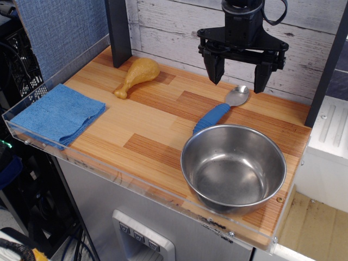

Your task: Move the towel to the right and stop before pot

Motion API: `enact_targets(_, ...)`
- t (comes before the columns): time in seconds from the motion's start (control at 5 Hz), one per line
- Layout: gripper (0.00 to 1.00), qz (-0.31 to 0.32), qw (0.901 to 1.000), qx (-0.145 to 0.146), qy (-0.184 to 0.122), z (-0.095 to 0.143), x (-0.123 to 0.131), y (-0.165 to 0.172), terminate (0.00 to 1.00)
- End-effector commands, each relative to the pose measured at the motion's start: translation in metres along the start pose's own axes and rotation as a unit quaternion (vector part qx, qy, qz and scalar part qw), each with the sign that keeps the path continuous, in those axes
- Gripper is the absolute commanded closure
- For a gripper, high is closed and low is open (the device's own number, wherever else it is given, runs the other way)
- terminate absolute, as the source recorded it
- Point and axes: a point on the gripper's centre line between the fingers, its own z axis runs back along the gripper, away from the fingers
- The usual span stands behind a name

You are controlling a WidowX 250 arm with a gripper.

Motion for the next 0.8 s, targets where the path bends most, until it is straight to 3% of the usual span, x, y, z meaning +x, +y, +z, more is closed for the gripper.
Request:
enact_targets(0.0,0.00,0.000,1.0000,0.000,0.000,0.000,0.000,0.000,0.00)
enact_targets(0.4,0.00,0.008,0.9986,-0.030,-0.042,0.070,0.023,0.006,0.00)
enact_targets(0.6,0.00,0.002,0.9979,-0.047,-0.044,0.094,0.022,0.017,0.00)
